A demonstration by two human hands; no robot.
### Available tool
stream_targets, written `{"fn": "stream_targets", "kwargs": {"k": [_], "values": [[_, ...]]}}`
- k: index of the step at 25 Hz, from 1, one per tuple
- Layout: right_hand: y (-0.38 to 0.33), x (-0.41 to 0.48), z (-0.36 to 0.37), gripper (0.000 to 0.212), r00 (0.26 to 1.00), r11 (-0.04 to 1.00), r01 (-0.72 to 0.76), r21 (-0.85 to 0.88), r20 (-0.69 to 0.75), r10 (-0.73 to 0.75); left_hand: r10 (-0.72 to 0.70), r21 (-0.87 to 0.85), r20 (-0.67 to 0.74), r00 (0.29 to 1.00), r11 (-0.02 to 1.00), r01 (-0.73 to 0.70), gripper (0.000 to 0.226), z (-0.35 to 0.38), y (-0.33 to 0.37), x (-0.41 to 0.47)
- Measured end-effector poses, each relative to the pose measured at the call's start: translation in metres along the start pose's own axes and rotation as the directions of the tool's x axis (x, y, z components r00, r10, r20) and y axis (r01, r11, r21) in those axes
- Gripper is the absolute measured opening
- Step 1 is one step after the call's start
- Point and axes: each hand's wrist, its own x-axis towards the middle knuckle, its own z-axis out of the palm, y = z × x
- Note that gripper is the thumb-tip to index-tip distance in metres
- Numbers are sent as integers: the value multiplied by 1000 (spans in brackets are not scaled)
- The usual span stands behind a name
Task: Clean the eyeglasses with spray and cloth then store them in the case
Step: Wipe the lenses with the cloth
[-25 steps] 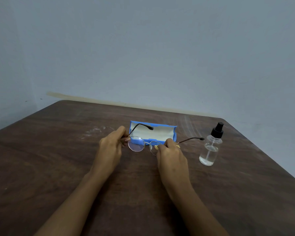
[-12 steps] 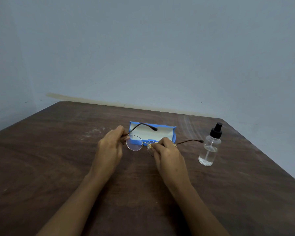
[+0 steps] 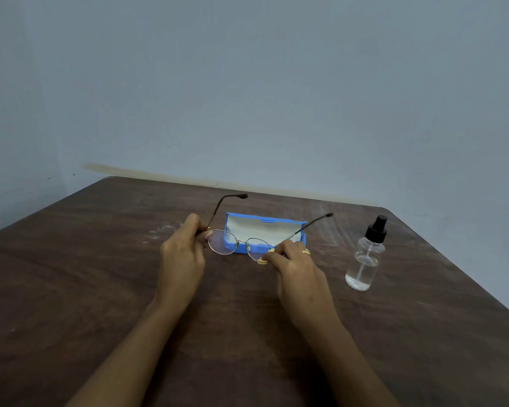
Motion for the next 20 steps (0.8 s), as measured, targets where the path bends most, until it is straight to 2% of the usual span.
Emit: {"fn": "stream_targets", "kwargs": {"k": [2, 3, 6, 8, 11, 13, 17, 20], "values": [[4, 0, -3, 26, 996, 999, -32, -39, -81, 29, -23, -22, -19, 1000, 999, 23, 15, -2, 1, 1], [7, 0, -4, 24, 989, 997, -75, 6, -131, 75, -44, -44, -24, 999, 998, 43, 13, -2, 2, 2], [16, 3, -6, 14, 913, 916, -151, 371, -303, 273, -192, -215, 48, 980, 957, 198, 11, -2, 8, 4], [19, 5, -9, 17, 854, 793, -137, 594, -335, 398, -284, -402, 194, 939, 850, 340, 15, -3, 14, 5], [17, 6, -13, 20, 825, 466, -136, 874, -160, 542, -330, -591, 416, 847, 610, 528, 18, -8, 20, 7], [15, 5, -15, 22, 812, 250, -119, 961, -51, 581, -351, -624, 522, 778, 465, 628, 19, -13, 22, 8], [9, 6, -19, 15, 815, -157, -148, 976, 210, 539, -388, -673, 609, 692, 210, 709, 21, -19, 19, 13], [4, 7, -15, 16, 811, -325, -252, 912, 382, 443, -394, -678, 633, 666, 133, 723, 19, -20, 17, 15]]}}
